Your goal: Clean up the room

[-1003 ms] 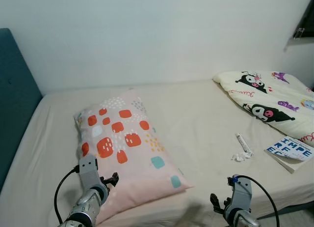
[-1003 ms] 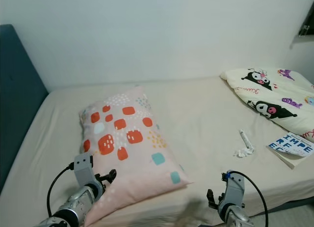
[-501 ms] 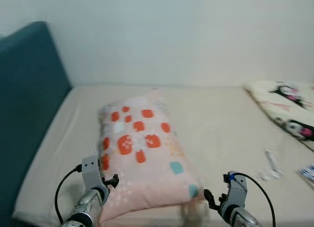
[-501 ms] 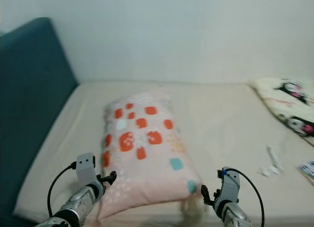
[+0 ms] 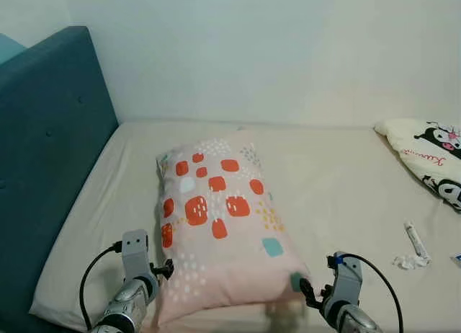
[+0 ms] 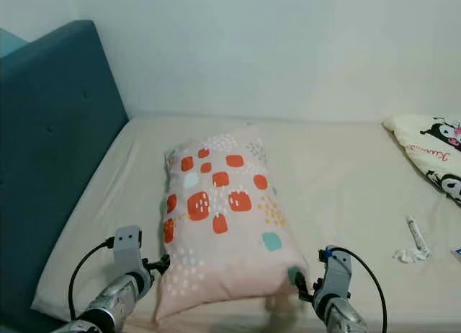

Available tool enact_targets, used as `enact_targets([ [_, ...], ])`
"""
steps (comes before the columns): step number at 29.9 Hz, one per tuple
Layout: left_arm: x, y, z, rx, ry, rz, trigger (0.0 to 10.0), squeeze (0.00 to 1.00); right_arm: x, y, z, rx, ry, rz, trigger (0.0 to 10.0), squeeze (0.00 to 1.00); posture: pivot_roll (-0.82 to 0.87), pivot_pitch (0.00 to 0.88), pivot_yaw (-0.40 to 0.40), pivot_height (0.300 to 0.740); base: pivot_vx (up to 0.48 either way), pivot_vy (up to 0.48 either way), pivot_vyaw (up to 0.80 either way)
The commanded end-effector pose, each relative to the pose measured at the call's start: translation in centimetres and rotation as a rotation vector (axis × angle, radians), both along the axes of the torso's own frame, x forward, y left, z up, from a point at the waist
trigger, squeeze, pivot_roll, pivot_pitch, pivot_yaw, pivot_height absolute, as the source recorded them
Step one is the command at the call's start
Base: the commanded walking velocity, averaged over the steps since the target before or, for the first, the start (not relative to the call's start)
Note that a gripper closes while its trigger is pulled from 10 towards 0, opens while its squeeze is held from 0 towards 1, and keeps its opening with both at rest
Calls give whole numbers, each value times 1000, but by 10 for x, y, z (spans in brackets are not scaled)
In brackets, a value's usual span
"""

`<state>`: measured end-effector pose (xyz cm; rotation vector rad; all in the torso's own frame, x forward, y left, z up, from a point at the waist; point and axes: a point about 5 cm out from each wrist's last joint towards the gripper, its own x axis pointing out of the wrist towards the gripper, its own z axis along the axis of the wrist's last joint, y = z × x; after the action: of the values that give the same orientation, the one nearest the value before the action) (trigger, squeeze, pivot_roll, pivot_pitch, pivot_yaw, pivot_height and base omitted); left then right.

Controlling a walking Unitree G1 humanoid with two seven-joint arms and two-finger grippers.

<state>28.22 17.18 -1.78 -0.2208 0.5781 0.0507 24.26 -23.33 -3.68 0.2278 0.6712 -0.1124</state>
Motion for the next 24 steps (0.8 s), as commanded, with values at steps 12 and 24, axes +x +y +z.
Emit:
enact_targets([
  [12,-6,-1,-5,41,23,-34,10000,0,-5,1,-5,11,27,-17,10000,0,-31,55,-11,740,-288,0,0],
  [24,-4,-2,-4,68,17,-80,10000,0,-6,2,-5,16,26,-21,10000,0,-35,61,-8,740,0,-320,0],
])
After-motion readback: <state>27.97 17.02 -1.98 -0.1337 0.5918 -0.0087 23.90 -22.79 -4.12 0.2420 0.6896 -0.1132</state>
